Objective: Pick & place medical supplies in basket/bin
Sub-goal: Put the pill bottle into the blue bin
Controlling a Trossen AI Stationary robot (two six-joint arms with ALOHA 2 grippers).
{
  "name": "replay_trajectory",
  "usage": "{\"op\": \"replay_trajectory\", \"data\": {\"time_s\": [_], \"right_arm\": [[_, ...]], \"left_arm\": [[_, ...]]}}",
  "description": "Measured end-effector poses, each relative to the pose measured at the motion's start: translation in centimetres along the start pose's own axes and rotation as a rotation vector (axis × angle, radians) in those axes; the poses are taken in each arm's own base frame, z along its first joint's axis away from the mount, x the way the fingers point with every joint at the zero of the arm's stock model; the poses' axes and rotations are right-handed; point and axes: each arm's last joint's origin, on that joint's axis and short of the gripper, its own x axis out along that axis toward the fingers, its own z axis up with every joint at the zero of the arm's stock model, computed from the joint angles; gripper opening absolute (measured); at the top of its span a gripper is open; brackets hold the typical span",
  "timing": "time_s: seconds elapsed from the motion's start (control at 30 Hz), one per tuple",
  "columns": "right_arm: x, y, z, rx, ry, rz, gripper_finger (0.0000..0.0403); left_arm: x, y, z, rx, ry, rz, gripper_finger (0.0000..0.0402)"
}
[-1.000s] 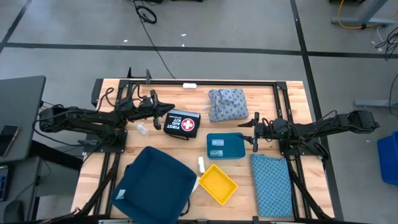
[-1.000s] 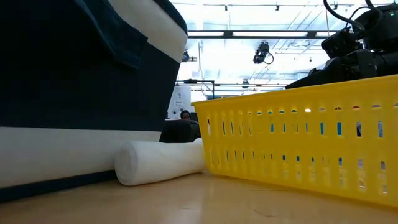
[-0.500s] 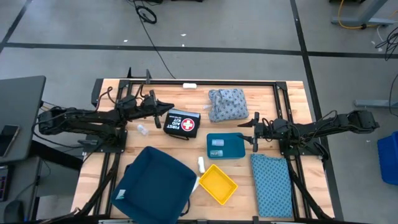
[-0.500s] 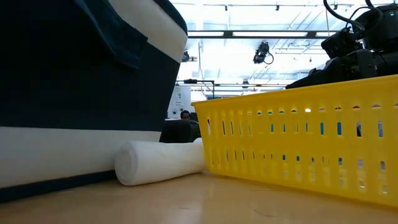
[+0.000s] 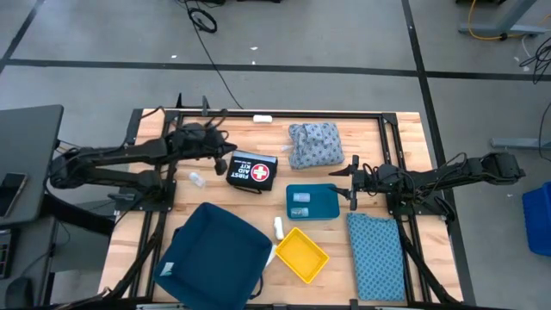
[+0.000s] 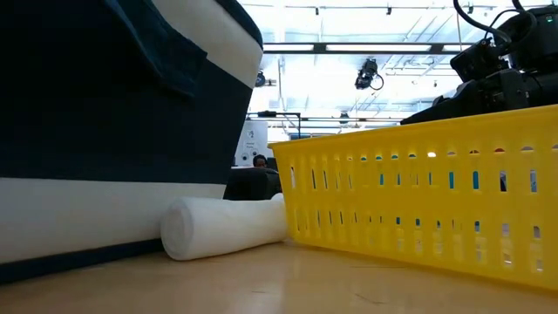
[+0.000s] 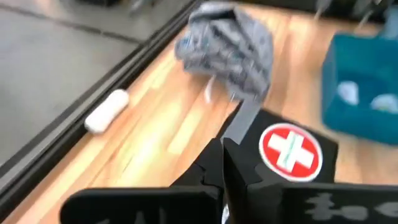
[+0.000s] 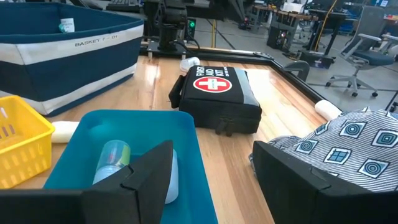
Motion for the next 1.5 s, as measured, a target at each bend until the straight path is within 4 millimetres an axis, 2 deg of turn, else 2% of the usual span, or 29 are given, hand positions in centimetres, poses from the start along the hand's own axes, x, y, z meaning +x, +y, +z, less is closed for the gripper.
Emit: {"op": "replay_trajectory", "data": {"time_s": [0.23,0.5,0.7,0.87,1.0,1.23,1.33,1.5], "right_arm": [[0.0,0.0,0.0,0.0,0.0,0.0,0.0233],[0.0,0.0,0.2,0.01,-0.017,-0.001,0.0233],[0.0,0.0,0.2,0.047,-0.017,-0.001,0.0233],[0.0,0.0,0.3,0.04,-0.028,-0.001,0.0233],[0.0,0.0,0.2,-0.006,-0.02,0.0,0.0233],[0.0,0.0,0.1,0.006,-0.006,0.003,0.0233],[0.0,0.0,-0.1,0.065,0.009,0.003,0.0233],[0.0,0.0,-0.1,0.06,0.007,-0.004,0.0233]], "left_arm": [[-1.6,-0.9,1.8,0.048,0.169,0.077,0.0],[-4.5,-0.5,2.9,0.015,0.432,0.124,0.0],[-5.9,-0.4,1.5,0.042,0.707,0.094,0.0],[-5.9,-0.7,0.2,0.055,0.931,-0.01,0.0],[-5.9,-0.8,-0.5,0.141,1.074,-0.083,0.0],[-5.5,-1.1,-0.8,0.267,1.117,-0.24,0.0],[-5.2,-1.0,-0.8,0.319,1.117,-0.249,0.0],[-4.1,-1.1,-0.7,0.356,1.082,-0.232,0.0]]}}
